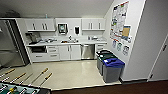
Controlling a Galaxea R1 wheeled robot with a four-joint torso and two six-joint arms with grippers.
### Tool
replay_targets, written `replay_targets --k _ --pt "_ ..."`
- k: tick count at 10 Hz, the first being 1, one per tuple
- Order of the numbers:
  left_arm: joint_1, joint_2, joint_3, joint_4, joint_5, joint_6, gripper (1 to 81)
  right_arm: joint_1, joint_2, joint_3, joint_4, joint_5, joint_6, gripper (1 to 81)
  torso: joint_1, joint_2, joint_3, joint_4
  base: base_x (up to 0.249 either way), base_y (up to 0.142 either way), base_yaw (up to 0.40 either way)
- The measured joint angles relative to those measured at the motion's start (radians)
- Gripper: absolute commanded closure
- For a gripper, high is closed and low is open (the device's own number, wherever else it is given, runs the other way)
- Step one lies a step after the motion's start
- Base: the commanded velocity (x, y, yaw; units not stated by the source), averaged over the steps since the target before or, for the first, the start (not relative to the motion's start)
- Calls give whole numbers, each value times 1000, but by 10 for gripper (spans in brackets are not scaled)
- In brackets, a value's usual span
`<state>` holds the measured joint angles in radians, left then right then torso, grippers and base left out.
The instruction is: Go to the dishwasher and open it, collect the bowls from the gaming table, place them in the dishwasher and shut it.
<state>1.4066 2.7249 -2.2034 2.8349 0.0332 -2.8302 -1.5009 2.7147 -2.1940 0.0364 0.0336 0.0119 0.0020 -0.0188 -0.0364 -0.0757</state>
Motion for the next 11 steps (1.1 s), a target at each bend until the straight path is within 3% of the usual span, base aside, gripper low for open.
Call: replay_targets --k 11 --pt "0 -18 26 0 5 0 10 5 -7 6 0 0 0 10 0 0 0 0 193 0 0"
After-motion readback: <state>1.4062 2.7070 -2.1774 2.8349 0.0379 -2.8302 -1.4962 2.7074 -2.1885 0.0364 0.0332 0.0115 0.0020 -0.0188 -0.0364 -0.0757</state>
